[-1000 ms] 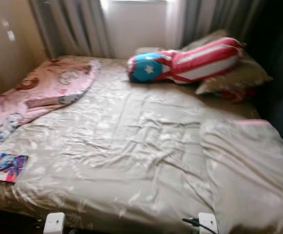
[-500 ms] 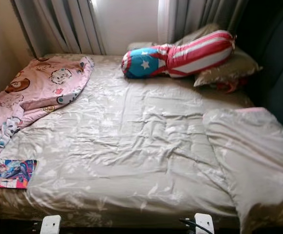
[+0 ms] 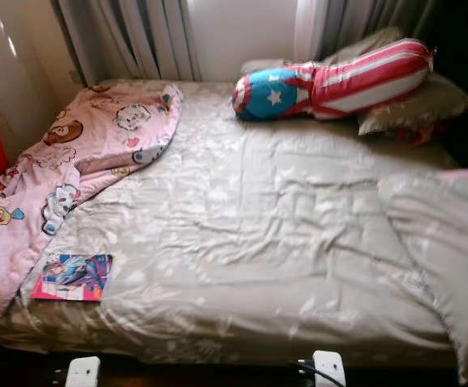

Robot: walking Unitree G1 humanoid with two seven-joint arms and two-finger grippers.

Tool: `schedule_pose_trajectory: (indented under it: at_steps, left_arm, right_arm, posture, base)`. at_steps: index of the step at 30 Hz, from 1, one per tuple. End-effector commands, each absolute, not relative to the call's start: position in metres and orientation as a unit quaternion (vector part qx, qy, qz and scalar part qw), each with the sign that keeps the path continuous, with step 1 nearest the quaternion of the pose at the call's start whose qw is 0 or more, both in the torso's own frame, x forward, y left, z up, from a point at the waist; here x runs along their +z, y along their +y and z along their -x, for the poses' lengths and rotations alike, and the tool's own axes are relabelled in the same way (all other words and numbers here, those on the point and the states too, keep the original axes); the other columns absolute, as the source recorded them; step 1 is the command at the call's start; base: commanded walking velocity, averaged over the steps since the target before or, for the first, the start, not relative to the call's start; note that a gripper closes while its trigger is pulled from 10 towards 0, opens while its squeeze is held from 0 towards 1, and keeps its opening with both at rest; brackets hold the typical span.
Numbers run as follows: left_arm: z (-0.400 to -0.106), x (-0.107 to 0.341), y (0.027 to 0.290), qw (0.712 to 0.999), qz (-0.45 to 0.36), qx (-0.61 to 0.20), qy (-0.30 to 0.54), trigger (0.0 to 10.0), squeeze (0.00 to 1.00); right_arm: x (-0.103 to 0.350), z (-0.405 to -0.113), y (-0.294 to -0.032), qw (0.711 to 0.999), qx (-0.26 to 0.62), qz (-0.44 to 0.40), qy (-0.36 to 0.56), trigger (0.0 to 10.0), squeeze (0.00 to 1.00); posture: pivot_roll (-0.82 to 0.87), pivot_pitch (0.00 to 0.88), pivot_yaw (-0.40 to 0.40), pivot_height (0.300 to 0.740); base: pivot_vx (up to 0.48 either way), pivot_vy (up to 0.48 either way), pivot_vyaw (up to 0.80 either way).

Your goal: Clean up the room

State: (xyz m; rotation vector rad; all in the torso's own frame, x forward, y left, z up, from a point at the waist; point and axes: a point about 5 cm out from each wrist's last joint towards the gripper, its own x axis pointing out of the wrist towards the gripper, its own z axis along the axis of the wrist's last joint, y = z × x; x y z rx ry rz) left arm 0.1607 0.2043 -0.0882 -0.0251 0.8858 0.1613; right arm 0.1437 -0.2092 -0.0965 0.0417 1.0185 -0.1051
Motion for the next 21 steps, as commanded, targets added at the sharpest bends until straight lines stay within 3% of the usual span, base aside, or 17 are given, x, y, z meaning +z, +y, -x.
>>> schedule_pose_trajectory:
  at_steps: [1,10,21]
  left_arm:
    - [-0.156,-0.089,0.215,0.895,0.004,0.091,0.437,10.0,0.0]
    - [-0.154,-0.09,0.215,0.893,0.004,0.092,0.441,10.0,0.0]
    - [-0.154,-0.09,0.216,0.892,0.006,0.095,0.442,10.0,0.0]
  right_arm:
    - [-0.095,-0.147,-0.209,0.875,-0.047,-0.024,0.48,10.0,0.0]
    - [-0.088,-0.151,-0.232,0.879,-0.052,-0.016,0.474,10.0,0.0]
    - [-0.084,-0.172,-0.218,0.884,-0.043,-0.016,0.465,10.0,0.0]
  posture:
    - [-0.06,0.15,0.002,0.74]
    - [-0.06,0.153,0.001,0.74]
    - [-0.06,0.155,-0.001,0.74]
  base:
    - [0.0,0.48,0.0]
    - [0.0,0.48,0.0]
    - [0.0,0.48,0.0]
